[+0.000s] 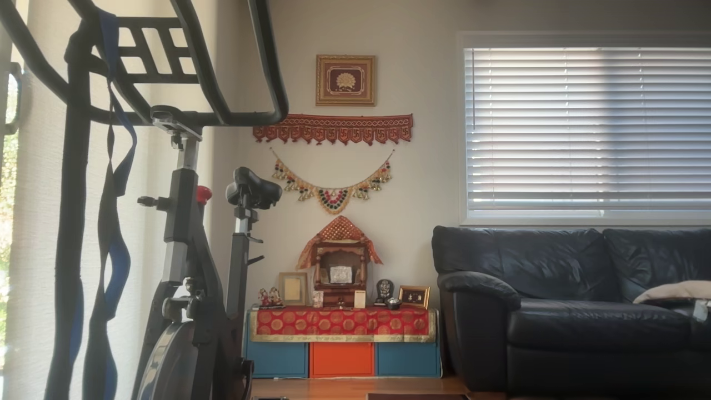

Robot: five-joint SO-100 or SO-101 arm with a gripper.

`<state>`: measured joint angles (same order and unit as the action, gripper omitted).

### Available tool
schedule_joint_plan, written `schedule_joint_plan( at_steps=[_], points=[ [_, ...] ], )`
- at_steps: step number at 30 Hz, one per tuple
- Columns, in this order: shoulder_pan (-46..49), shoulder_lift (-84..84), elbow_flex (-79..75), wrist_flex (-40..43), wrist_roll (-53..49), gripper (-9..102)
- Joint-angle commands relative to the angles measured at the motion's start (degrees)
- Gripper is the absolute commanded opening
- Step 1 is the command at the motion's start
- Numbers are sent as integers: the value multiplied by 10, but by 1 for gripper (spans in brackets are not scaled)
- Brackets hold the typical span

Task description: Sort medicines into box.

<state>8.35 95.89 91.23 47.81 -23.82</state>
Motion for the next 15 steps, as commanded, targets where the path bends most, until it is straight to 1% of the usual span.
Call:
schedule_joint_plan(
  at_steps=[1, 8, 11, 13, 15],
  points=[
    [-8, 8, -72, 1, 10, 1],
    [-16, -23, -93, 4, 10, 1],
    [-19, -25, -95, 10, 12, 3],
    [-21, -24, -98, 18, 14, 6],
    [-21, -24, -104, 29, 13, 13]
  ],
)
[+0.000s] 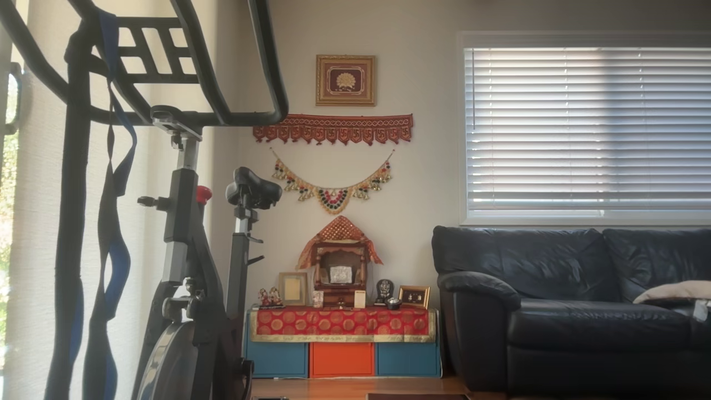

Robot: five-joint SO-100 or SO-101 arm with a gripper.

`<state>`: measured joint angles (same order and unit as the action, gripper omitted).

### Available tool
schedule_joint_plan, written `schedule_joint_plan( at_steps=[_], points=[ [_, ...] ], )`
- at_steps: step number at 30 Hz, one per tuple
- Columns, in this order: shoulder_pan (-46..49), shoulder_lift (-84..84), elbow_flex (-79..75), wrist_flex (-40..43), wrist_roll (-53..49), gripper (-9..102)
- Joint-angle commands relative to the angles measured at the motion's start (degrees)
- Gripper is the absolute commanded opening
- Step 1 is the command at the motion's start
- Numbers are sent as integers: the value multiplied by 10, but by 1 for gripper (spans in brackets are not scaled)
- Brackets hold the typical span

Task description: Sort medicines into box.

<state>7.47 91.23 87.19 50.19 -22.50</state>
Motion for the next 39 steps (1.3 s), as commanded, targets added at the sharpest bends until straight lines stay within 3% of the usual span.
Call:
schedule_joint_plan(
  at_steps=[1, 7, 27, 35, 39],
  points=[
    [-13, 24, -63, 6, -1, 16],
    [-13, 30, -59, 11, -3, 24],
    [-11, 57, -36, 11, -3, 23],
    [-11, 71, -25, 11, 3, 20],
    [-14, 83, -20, 18, 14, 11]
  ],
)
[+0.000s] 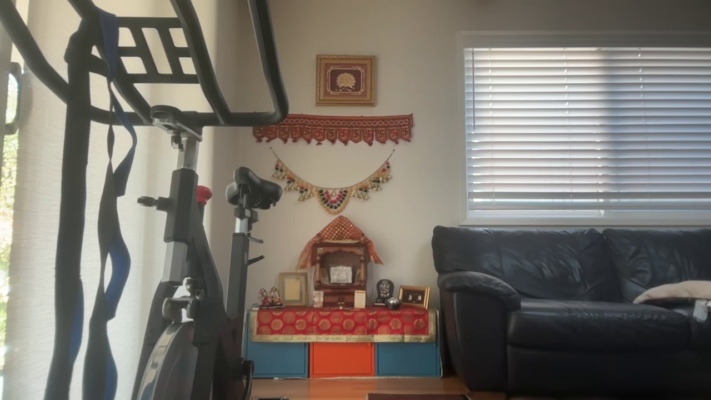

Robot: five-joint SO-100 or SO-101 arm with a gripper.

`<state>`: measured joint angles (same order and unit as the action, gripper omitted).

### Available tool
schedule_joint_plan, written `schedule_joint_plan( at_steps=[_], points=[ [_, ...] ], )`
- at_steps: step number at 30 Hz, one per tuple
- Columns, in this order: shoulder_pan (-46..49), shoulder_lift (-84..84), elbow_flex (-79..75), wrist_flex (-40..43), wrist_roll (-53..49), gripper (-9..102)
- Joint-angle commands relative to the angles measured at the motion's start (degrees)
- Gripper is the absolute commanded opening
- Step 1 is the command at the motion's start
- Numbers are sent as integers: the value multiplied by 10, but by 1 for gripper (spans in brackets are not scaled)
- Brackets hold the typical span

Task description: Sort medicines into box.

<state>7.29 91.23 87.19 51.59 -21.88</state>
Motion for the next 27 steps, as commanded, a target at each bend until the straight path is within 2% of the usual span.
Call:
schedule_joint_plan(
  at_steps=[1, 3, 7, 12, 18, 21, 23, 27],
  points=[
    [-12, 89, -18, 9, 13, 8],
    [-12, 109, -4, 11, 24, 2],
    [-12, 150, 20, 32, 43, 2],
    [-8, 161, -20, 123, 55, 2],
    [13, 93, -148, 283, -6, 2],
    [26, 86, -168, 294, -22, 2],
    [39, 52, -237, 352, -30, 2],
    [63, -21, -382, 529, -91, 2]
  ],
)
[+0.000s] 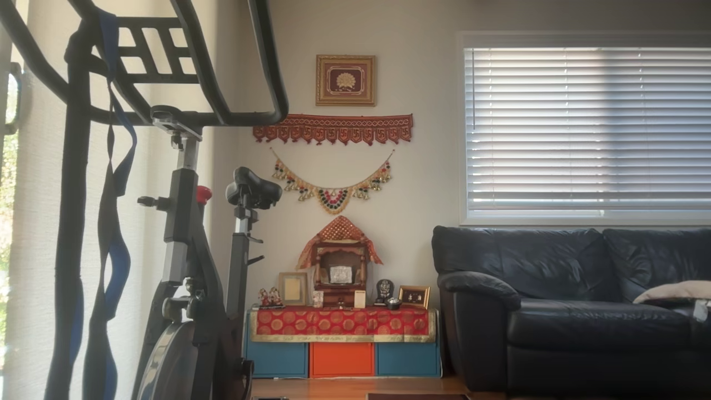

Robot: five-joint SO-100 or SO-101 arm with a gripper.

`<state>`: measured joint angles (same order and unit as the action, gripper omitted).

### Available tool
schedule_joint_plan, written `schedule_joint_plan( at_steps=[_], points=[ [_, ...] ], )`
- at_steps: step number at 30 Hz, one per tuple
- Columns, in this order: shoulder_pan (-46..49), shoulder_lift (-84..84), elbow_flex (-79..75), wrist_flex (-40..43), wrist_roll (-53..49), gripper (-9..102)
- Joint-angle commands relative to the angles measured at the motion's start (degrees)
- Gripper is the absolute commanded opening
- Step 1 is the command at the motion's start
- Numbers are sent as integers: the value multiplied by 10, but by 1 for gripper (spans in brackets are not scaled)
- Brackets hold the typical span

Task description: Sort medicines into box.

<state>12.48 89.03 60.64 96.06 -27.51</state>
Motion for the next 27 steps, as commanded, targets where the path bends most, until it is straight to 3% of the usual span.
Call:
schedule_joint_plan(
  at_steps=[1, 3, 6, 12, 27],
  points=[
    [16, 5, -110, 101, -54, 2],
    [27, 33, -62, 99, -58, 2],
    [48, 106, 68, 21, -59, 2],
    [102, 163, 207, -56, -113, 2],
    [168, 206, 332, -157, -152, 2]
  ],
)
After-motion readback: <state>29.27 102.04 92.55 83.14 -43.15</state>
